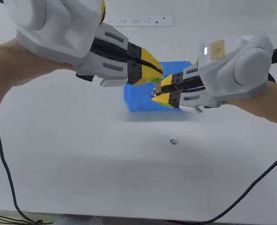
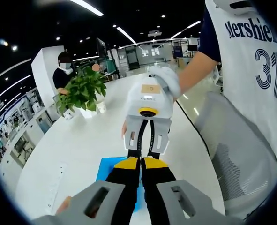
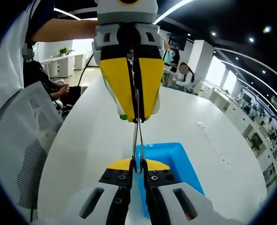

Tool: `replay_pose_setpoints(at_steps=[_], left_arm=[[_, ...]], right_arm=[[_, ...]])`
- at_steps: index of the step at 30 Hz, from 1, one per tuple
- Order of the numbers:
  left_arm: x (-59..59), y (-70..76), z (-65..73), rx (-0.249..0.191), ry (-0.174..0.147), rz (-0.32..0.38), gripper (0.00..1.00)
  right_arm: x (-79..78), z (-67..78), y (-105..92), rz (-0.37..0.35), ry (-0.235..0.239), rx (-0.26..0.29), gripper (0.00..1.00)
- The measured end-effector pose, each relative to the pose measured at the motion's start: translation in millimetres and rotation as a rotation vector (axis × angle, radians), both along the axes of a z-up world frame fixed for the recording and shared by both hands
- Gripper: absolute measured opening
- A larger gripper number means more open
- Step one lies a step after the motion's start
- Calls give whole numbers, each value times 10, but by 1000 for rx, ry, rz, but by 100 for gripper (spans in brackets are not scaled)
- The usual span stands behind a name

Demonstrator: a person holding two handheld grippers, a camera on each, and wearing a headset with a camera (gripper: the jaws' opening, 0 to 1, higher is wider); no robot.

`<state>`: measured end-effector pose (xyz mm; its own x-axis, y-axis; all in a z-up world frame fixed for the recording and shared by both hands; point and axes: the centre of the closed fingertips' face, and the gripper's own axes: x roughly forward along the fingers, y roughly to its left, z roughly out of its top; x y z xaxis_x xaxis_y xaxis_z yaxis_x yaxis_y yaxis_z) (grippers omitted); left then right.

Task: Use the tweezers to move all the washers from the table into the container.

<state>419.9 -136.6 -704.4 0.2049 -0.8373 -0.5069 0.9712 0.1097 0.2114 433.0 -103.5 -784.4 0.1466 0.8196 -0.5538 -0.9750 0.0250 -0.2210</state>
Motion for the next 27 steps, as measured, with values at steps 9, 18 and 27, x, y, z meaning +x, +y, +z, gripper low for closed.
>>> replay_pose_setpoints(at_steps=[9, 18, 27], left_arm=[[167, 34, -49, -4, 12, 28, 5], [463, 53, -245, -6, 36, 65, 6], [660, 58, -553, 3, 62, 82, 6]], right_arm=[[243, -42, 55, 2, -12, -4, 10], [454, -218, 67, -19, 16, 5, 10], [646, -556, 47, -41, 68, -22, 10]])
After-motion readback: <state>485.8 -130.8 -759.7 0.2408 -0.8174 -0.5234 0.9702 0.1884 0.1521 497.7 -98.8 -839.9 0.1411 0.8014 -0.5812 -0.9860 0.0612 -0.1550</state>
